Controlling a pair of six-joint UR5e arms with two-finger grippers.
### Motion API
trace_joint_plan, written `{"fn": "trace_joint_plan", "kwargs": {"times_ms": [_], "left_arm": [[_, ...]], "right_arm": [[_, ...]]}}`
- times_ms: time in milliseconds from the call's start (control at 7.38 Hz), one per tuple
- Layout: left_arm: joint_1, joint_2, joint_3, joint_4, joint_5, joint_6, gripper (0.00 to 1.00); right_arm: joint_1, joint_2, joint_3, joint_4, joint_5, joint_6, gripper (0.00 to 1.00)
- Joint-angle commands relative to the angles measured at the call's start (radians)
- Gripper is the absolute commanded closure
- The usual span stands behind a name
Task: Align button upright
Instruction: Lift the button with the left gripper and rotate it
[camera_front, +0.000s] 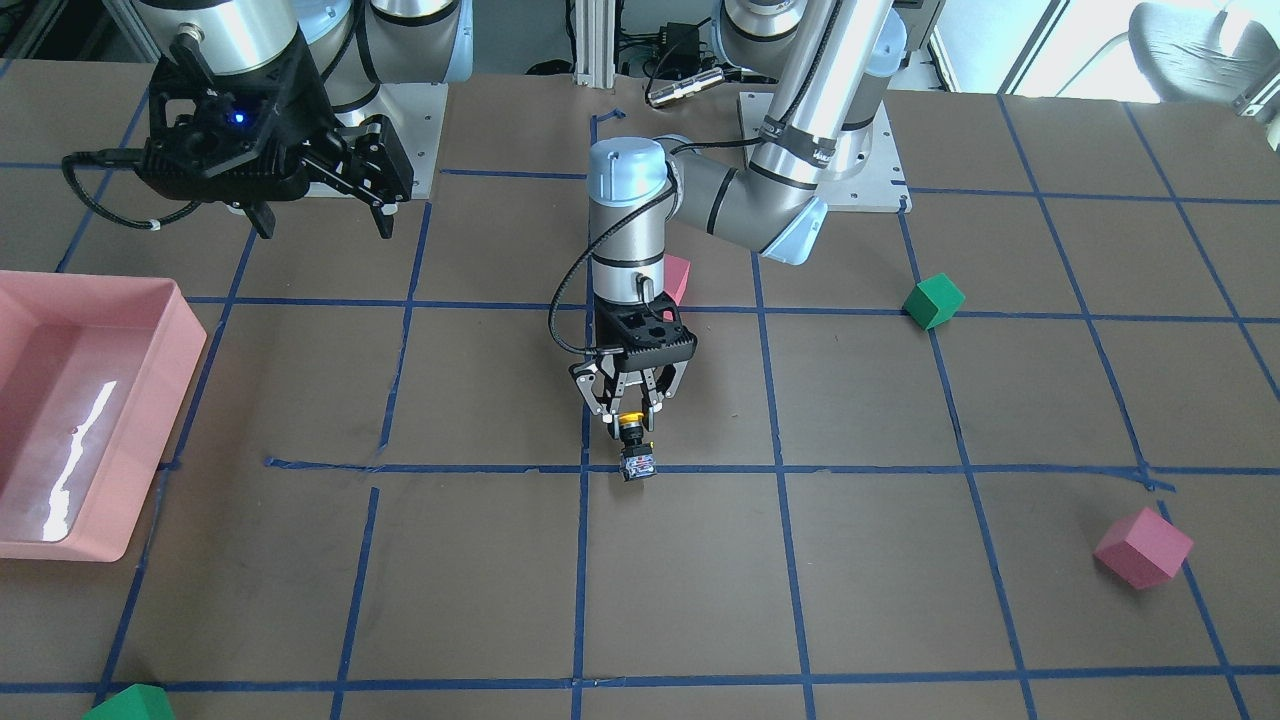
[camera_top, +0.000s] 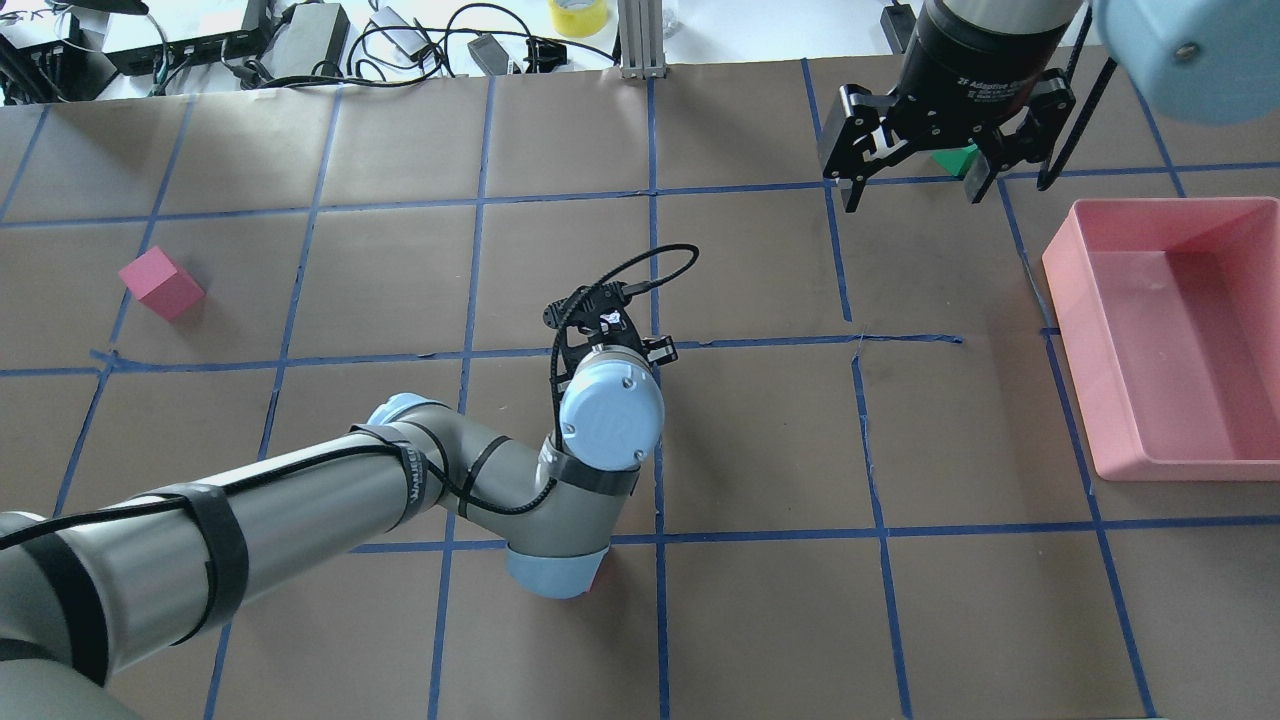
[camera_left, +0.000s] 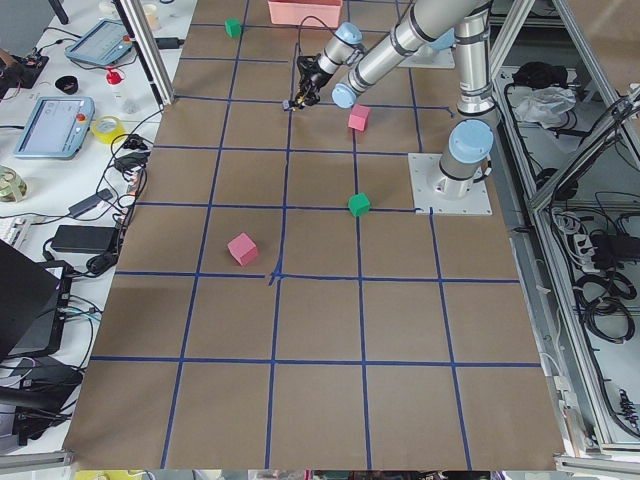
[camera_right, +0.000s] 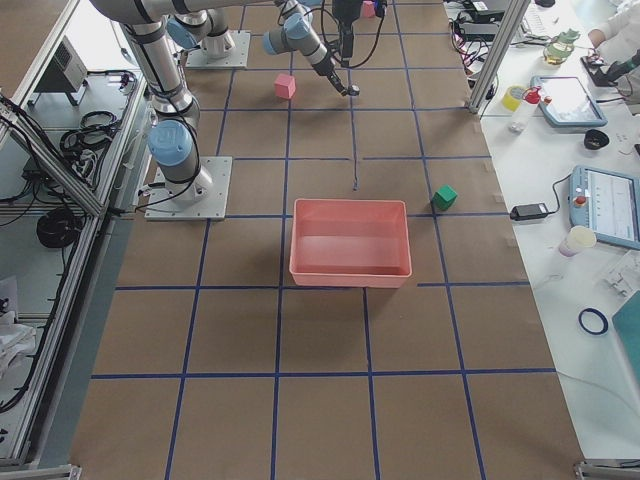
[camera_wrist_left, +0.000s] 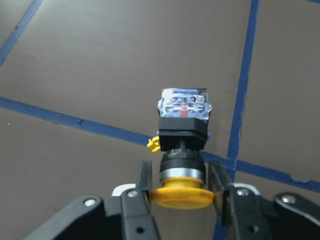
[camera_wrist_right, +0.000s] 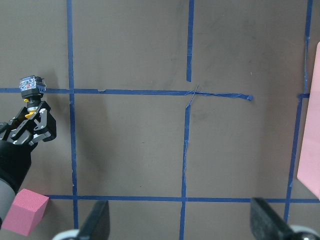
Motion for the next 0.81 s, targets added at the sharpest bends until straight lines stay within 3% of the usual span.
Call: {"fn": "trace_joint_plan", "kwargs": {"times_ms": [0,135,271,542,677], "left_arm": [[0.038,0.079,0.139,-0.360,-0.075,-0.084,1.00],[0.070,0.104,0.260,-0.631,-0.117,-0.105,1.00],[0.133,0.109,0.349,-0.893,-0.302,-0.111,1.00],[0.179,0.084,0.374,-0.959,-0.503,-0.230,1.00],[0.181,0.072,0.384,-0.948,-0.523,-0.378,1.00]], "right_arm": [[0.000,0.000,-0.001,0.000,0.000,0.001,0.00],[0.000,0.000,0.000,0.000,0.000,0.001,0.00],[0.000,0.000,0.000,0.000,0.000,0.001,0.00],[0.001,0.000,0.000,0.002,0.000,0.001,0.00],[0.000,0.000,0.000,0.000,0.000,0.001,0.00]]}}
